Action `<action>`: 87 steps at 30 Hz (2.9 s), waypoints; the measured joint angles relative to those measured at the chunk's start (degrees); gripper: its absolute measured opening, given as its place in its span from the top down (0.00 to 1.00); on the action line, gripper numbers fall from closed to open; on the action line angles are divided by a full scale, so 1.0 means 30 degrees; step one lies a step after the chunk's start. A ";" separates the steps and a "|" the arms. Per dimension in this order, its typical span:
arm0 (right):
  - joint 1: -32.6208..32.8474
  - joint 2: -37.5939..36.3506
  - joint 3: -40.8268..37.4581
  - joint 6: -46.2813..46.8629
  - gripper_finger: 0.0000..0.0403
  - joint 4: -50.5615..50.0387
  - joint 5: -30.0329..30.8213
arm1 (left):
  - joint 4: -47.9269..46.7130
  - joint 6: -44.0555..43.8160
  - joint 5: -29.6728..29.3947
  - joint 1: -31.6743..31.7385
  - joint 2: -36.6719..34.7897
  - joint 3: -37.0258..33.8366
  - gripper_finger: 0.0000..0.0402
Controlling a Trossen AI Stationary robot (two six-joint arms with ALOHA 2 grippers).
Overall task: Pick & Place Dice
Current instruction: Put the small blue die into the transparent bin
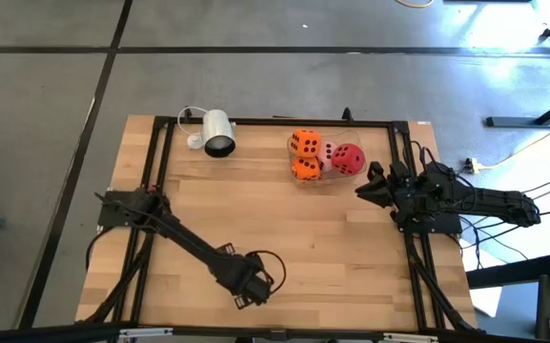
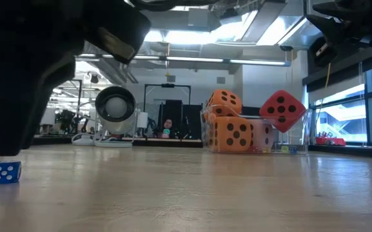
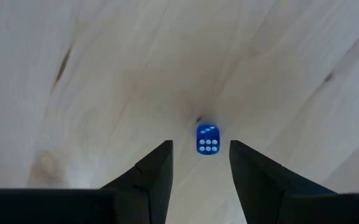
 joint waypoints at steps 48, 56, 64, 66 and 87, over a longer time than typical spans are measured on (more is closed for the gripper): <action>-0.0001 0.0005 0.0000 0.0000 0.82 -0.0029 -0.0001 | 0.1704 0.0247 0.0238 -0.0184 0.0488 -0.0903 0.73; 0.0002 0.0006 0.0000 0.0000 0.82 -0.0022 0.0002 | 0.1717 0.0248 0.0183 -0.0191 0.0360 -0.0911 0.91; -0.0005 0.0004 0.0000 0.0000 0.82 -0.0025 -0.0003 | 0.2949 0.0976 -0.3526 -0.0191 -0.0719 -0.0952 0.92; 0.0001 0.0006 0.0000 0.0000 0.82 -0.0031 -0.0003 | 0.3331 0.1532 -0.5262 -0.0191 -0.1107 -0.0940 0.90; -0.0005 0.0006 0.0000 0.0000 0.82 -0.0051 -0.0005 | 0.7808 1.9952 -2.2708 0.3270 -0.2076 -0.0933 0.89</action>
